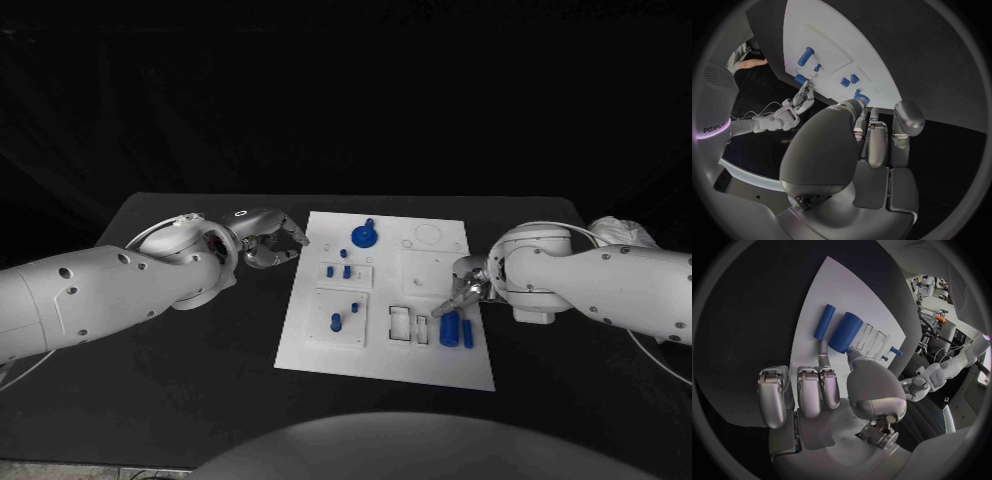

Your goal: Assemble the parts on the task board

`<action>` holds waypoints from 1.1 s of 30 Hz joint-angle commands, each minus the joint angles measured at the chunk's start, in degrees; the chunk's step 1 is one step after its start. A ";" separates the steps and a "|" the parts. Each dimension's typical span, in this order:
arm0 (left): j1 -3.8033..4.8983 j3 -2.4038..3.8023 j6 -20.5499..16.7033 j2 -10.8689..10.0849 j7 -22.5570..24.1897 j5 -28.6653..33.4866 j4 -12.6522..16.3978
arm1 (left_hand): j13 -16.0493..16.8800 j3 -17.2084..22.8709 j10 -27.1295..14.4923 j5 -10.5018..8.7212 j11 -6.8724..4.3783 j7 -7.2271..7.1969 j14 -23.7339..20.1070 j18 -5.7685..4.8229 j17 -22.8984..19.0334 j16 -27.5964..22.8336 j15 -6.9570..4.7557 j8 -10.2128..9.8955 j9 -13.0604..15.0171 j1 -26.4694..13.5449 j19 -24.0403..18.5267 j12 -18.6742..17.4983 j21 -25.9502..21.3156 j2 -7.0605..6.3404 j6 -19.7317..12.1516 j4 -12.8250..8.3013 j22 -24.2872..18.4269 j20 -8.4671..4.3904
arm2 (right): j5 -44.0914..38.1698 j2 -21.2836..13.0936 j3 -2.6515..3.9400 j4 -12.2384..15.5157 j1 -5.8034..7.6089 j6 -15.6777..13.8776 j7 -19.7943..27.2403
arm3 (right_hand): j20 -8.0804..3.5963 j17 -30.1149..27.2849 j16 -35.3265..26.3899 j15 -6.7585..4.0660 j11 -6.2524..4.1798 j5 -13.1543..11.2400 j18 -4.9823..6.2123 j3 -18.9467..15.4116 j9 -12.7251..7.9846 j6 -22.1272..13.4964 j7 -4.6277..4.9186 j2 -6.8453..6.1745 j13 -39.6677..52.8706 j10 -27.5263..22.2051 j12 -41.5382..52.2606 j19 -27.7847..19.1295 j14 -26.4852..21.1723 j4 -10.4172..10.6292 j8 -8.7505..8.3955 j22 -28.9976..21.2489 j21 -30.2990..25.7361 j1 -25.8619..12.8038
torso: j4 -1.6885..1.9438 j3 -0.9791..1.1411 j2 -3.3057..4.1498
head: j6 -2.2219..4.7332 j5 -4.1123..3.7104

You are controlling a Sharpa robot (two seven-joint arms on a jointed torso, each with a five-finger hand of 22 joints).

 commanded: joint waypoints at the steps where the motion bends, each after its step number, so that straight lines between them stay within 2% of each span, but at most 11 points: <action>1: -0.04 0.03 1.10 0.13 -0.45 0.22 0.05 | 0.03 0.45 0.26 0.30 0.05 0.21 0.01 0.83 -0.04 -0.11 0.25 0.20 0.04 -0.19 -0.43 0.22 -0.12 0.30 -0.04 0.00 7.40 0.05 | 1.60 0.25 -0.10 -0.26 -0.37 -0.47 0.15 | 0.41 15.08 0.20 0.27 0.35 2.31 -0.38 0.50 1.10 -0.72 -0.13 0.05 15.04 6.06 0.22 6.08 5.98 -1.02 0.57 15.09 0.25 0.99 | 0.03 0.02 0.03 | -0.01 0.00; 4: -0.06 0.03 1.22 0.13 -0.54 0.22 0.05 | 0.03 0.45 0.26 0.30 0.05 0.21 0.01 0.83 -0.04 -0.11 0.25 0.20 0.04 -0.19 -0.43 0.22 -0.12 0.30 -0.04 0.00 7.40 0.05 | 1.79 0.46 -0.10 -0.40 -0.54 -0.67 0.17 | 0.28 15.08 0.20 0.11 0.17 7.09 -0.38 1.46 2.74 -1.14 -0.33 0.11 15.04 6.06 0.22 6.08 5.98 -2.33 1.30 15.09 0.25 2.15 | 0.03 0.03 0.04 | -0.01 -0.01; 8: -0.08 0.03 1.35 0.18 -0.65 0.22 0.05 | 0.02 0.46 0.26 0.31 0.07 0.26 -0.07 0.84 -0.17 -0.17 0.28 0.22 0.05 -0.22 -0.47 0.21 -0.20 0.30 -0.01 0.00 7.38 0.07 | 1.99 0.67 -0.10 -0.56 -0.71 -1.11 0.21 | 0.06 15.08 0.20 -0.15 -0.16 11.68 -0.38 2.79 4.74 -1.40 -0.67 0.19 15.04 6.06 0.22 6.08 5.98 -3.52 2.29 15.09 0.25 2.98 | 0.07 0.03 0.03 | -0.01 0.08; 12: -0.11 0.03 1.44 0.21 -0.72 0.23 0.04 | 0.02 0.46 0.26 0.31 0.07 0.26 -0.07 0.84 -0.17 -0.17 0.28 0.22 0.05 -0.22 -0.47 0.21 -0.20 0.30 -0.01 0.00 7.38 0.07 | 2.80 0.72 -0.10 -0.67 -0.78 -2.03 0.31 | -0.29 15.08 0.20 -0.46 -0.59 14.32 -0.38 4.23 7.31 -1.59 -1.10 0.28 15.04 6.06 0.22 6.08 5.98 -4.33 3.68 15.09 0.25 3.11 | 0.06 0.03 0.02 | -0.01 0.21; 22: -0.16 0.03 1.58 0.27 -0.84 0.53 -0.03 | 0.02 0.46 0.26 0.31 0.07 0.26 -0.07 0.84 -0.17 -0.17 0.28 0.22 0.05 -0.22 -0.47 0.21 -0.20 0.30 -0.01 0.00 7.38 0.07 | 5.20 0.70 -0.09 -1.10 -0.83 -4.24 0.66 | -0.69 15.08 0.20 -0.96 -1.07 14.70 -0.38 5.98 10.61 -1.79 -1.68 0.42 15.04 6.06 0.22 6.08 5.98 -4.91 5.86 15.09 0.25 2.66 | 0.01 0.00 0.02 | -0.01 0.42; 28: -0.18 0.03 1.62 0.28 -0.91 0.59 -0.04 | 0.02 0.46 0.26 0.31 0.07 0.26 -0.07 0.84 -0.17 -0.17 0.28 0.22 0.05 -0.22 -0.47 0.21 -0.20 0.30 -0.01 0.00 7.38 0.07 | 6.07 0.67 -0.07 -1.15 -0.59 -5.36 0.74 | -0.81 15.08 0.20 -1.08 -1.20 14.61 -0.38 6.28 11.41 -1.74 -1.82 0.31 15.04 6.06 0.22 6.08 5.98 -4.93 6.44 15.09 0.25 2.36 | 0.08 0.05 0.02 | -0.01 0.59; 33: -0.19 0.03 1.68 0.26 -1.01 0.65 -0.02 | 0.02 0.46 0.26 0.31 0.07 0.26 -0.07 0.84 -0.17 -0.17 0.28 0.22 0.05 -0.22 -0.47 0.21 -0.20 0.30 -0.01 0.00 7.38 0.07 | 6.76 0.70 -0.06 -1.13 0.11 -5.55 0.78 | -0.92 15.08 0.20 -1.20 -1.32 14.31 -0.38 6.52 12.04 -1.81 -1.92 0.13 15.04 6.06 0.22 6.08 5.98 -4.97 6.83 15.09 0.25 2.10 | 0.10 0.06 0.06 | -0.01 0.77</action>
